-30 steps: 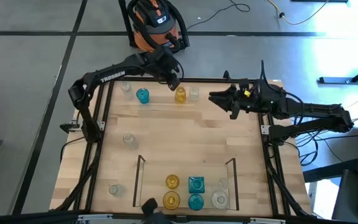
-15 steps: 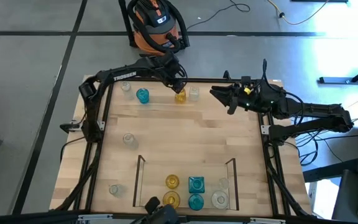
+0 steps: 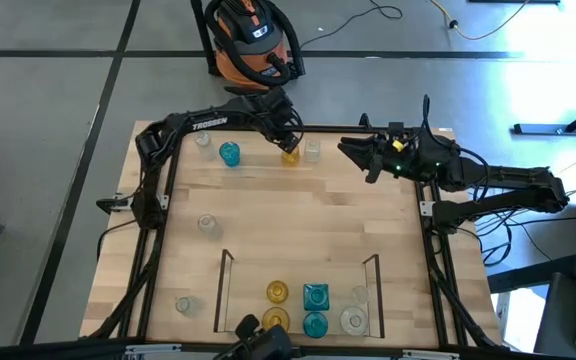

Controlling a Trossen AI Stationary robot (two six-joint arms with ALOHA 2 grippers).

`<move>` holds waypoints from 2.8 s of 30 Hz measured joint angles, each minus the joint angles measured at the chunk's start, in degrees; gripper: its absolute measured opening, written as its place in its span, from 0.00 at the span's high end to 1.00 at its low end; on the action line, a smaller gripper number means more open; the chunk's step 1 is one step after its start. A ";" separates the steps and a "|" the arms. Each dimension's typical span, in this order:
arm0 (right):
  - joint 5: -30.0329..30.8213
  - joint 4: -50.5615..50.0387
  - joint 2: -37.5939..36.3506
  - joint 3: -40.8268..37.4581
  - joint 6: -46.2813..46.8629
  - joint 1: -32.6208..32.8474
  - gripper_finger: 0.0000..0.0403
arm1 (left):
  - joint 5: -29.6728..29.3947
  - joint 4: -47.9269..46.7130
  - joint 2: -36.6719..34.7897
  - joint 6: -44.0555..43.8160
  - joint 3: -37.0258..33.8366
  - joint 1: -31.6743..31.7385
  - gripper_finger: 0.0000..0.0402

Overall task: Sort vases onto shelf
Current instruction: Put the yellow vase on the shelf aligned with the other yellow vase

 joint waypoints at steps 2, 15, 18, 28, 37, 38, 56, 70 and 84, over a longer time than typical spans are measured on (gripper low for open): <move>-0.02 0.02 0.02 0.00 0.02 0.00 0.66 | -0.37 -0.50 0.02 -0.35 0.00 0.00 0.49; -0.04 0.00 0.02 0.00 0.25 0.00 0.66 | 1.23 -3.61 0.39 -0.35 0.00 -0.37 0.77; -0.10 0.00 0.02 0.00 2.05 0.02 0.66 | 1.45 -3.58 0.39 -0.33 0.00 -0.42 0.85; -3.24 0.00 0.02 0.00 2.86 0.04 0.66 | 2.46 -5.48 0.35 0.00 0.10 -0.49 0.98; -3.55 -0.04 0.04 0.00 3.91 0.04 0.66 | 2.42 -10.38 -2.25 0.27 -0.09 -2.59 0.99; -3.54 -0.04 0.07 0.00 3.78 0.04 0.66 | 2.54 -11.11 -2.87 0.42 -0.09 -2.99 0.99; -3.50 -0.17 3.42 0.00 2.67 -0.02 0.66 | 10.29 -38.03 -18.51 9.61 0.00 -27.29 0.99; -7.68 0.03 5.94 0.02 4.42 0.00 0.66 | 13.11 -27.84 -15.88 10.87 0.00 -39.38 0.99; -15.10 -0.11 6.08 0.02 6.19 0.04 0.66 | 16.08 -20.52 -11.61 7.63 0.00 -41.40 0.99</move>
